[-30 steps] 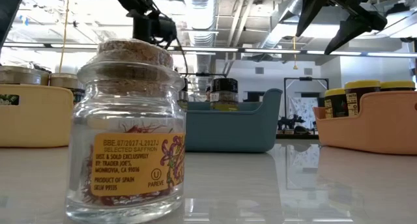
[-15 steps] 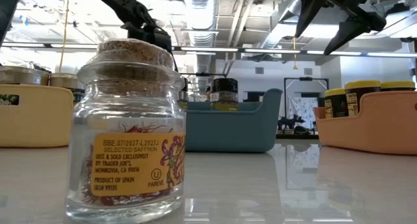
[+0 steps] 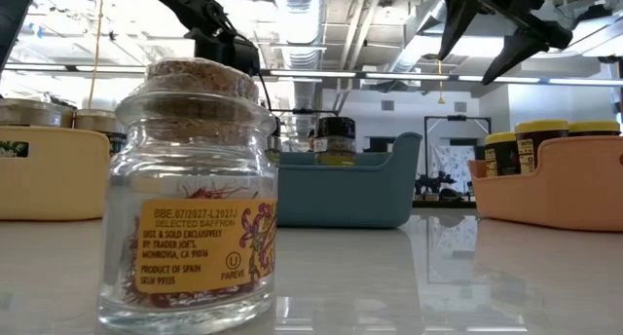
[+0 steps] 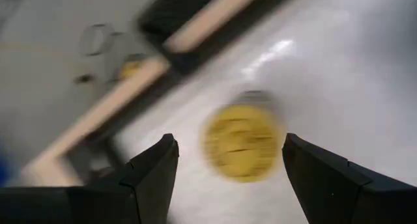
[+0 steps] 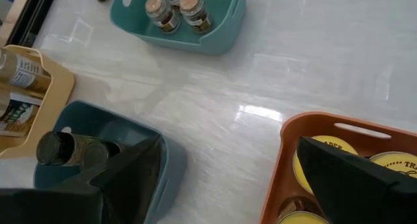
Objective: Sort spices by type
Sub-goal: Put the yellow seasoning bottle into the orange bin
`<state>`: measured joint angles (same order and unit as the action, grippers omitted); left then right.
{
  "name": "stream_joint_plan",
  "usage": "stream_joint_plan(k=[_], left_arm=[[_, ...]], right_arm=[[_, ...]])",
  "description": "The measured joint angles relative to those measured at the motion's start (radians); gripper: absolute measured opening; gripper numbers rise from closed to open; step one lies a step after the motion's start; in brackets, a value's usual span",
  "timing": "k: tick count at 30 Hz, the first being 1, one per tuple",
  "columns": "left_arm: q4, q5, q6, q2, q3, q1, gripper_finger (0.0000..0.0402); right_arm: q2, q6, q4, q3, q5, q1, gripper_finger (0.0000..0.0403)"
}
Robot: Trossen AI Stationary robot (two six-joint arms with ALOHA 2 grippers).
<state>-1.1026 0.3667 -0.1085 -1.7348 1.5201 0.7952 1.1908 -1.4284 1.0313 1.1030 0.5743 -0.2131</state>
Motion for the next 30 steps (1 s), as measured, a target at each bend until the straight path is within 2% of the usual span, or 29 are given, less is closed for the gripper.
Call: stream_joint_plan(k=[2,4,14,20,30], left_arm=[[0.024,-0.093,0.015,0.0,-0.001,0.0,0.0265],[0.06,-0.143,0.016,0.0,-0.001,-0.002,0.0265],[0.075,-0.149,-0.009,0.0,-0.001,0.027,0.027],[0.067,-0.146,-0.009,0.0,-0.003,0.051,0.0298],[0.119,-0.174,-0.01,0.0,-0.108,0.057,0.0335]], right_arm=[[0.0,0.006,0.0,0.0,0.0,0.0,0.038],[0.0,0.013,0.0,0.0,0.0,0.0,0.038],[0.0,0.016,0.0,0.0,0.0,0.0,0.038],[0.0,0.016,0.0,0.0,0.0,0.0,0.038],[0.0,0.015,0.0,0.0,0.0,0.0,0.038]])
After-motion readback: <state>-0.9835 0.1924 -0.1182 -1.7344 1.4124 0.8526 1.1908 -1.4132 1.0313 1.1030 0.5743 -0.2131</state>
